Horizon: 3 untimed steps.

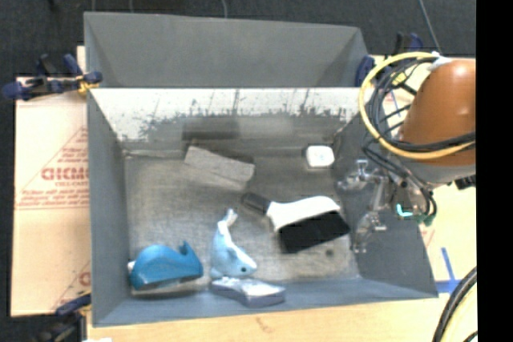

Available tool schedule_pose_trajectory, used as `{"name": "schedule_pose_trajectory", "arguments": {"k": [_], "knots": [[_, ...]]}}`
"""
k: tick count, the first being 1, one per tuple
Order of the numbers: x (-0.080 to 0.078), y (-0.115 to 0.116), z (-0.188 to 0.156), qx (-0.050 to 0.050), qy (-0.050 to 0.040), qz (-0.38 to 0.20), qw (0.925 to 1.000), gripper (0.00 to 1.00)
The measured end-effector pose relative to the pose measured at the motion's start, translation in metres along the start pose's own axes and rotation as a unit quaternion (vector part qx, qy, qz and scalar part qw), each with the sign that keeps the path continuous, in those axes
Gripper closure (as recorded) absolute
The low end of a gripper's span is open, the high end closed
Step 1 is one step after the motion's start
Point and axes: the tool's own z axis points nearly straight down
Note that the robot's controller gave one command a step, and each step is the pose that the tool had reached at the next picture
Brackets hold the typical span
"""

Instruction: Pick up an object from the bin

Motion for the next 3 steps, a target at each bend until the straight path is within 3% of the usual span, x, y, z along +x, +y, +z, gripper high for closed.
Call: {"name": "schedule_pose_trajectory", "arguments": {"k": [1,2,3], "knots": [[-0.002,0.0,-0.003,0.001,-0.0035,-0.002,1.0,0.0],[-0.025,0.007,0.049,0.001,-0.0049,-0.066,0.9978,0.0],[-0.057,0.012,0.077,0.0,-0.0038,-0.094,0.9956,0.0]]}}
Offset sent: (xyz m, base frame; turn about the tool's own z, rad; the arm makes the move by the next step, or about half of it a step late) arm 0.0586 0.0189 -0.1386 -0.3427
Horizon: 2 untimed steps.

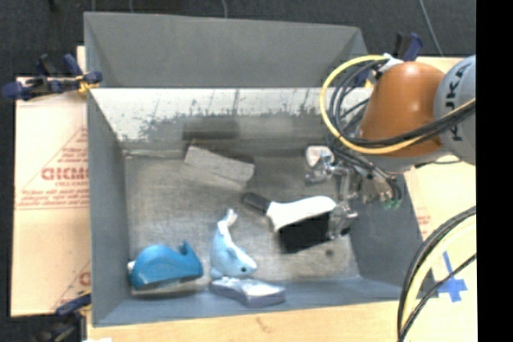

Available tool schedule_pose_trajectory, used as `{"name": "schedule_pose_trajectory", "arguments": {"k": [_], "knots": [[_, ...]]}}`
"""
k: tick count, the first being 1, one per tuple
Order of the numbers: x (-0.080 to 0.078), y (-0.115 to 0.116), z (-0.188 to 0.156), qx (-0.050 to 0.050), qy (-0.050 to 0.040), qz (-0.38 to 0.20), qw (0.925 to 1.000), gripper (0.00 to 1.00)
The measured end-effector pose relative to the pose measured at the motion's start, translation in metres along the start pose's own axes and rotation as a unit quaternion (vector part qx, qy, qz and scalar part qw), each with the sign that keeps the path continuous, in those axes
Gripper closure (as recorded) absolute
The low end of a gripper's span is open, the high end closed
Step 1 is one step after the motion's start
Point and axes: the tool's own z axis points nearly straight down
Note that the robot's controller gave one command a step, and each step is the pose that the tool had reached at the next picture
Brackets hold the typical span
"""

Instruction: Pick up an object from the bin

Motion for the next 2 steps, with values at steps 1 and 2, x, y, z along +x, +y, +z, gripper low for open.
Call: {"name": "schedule_pose_trajectory", "arguments": {"k": [1,2], "knots": [[-0.008,-0.002,0.009,0.001,-0.0012,-0.026,0.9997,0.0],[-0.023,0.011,0.058,0.001,0.0012,-0.042,0.9991,0.0]]}}
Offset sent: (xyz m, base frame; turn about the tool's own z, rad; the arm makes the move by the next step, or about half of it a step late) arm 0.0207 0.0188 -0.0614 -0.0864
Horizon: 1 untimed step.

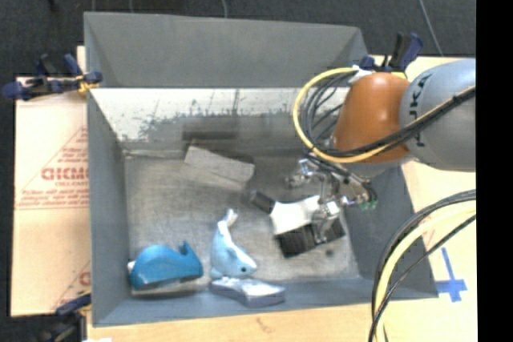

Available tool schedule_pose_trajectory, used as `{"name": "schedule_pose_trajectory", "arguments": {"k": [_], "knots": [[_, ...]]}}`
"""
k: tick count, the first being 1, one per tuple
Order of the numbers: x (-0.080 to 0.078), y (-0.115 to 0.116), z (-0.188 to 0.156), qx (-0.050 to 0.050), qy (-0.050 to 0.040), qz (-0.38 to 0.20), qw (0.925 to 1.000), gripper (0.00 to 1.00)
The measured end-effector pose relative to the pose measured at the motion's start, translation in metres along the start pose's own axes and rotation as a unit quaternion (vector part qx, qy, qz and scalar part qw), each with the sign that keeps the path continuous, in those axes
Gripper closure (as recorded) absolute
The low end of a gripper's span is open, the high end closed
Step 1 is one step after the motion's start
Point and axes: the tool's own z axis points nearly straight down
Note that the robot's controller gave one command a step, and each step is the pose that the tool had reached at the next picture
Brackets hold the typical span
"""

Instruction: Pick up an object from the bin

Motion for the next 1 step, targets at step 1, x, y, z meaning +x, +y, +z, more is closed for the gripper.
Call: {"name": "schedule_pose_trajectory", "arguments": {"k": [1], "knots": [[-0.0099,0.0033,-0.0022,0.003,-0.011,-0.04,0.9991,1.0]]}}
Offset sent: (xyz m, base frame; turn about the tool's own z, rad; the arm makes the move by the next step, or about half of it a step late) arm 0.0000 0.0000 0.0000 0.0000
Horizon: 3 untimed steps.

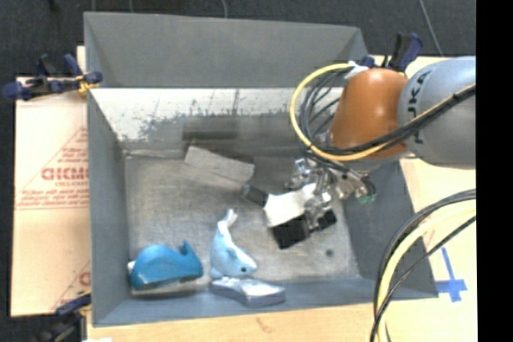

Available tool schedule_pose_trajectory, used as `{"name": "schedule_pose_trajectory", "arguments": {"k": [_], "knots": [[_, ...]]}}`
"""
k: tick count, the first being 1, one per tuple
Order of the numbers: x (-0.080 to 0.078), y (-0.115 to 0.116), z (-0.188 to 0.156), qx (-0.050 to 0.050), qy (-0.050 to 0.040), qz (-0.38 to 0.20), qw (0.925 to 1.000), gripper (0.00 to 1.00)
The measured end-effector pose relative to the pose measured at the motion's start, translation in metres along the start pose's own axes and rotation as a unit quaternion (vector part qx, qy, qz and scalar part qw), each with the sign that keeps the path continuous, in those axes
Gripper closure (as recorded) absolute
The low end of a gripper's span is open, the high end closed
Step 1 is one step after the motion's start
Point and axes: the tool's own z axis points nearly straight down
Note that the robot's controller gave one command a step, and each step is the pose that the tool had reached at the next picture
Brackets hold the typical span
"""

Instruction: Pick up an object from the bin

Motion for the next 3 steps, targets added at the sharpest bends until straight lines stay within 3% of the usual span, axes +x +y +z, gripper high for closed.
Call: {"name": "schedule_pose_trajectory", "arguments": {"k": [3], "knots": [[0.001,-0.001,-0.012,-0.003,0.0075,-0.007,0.9999,1.0]]}}
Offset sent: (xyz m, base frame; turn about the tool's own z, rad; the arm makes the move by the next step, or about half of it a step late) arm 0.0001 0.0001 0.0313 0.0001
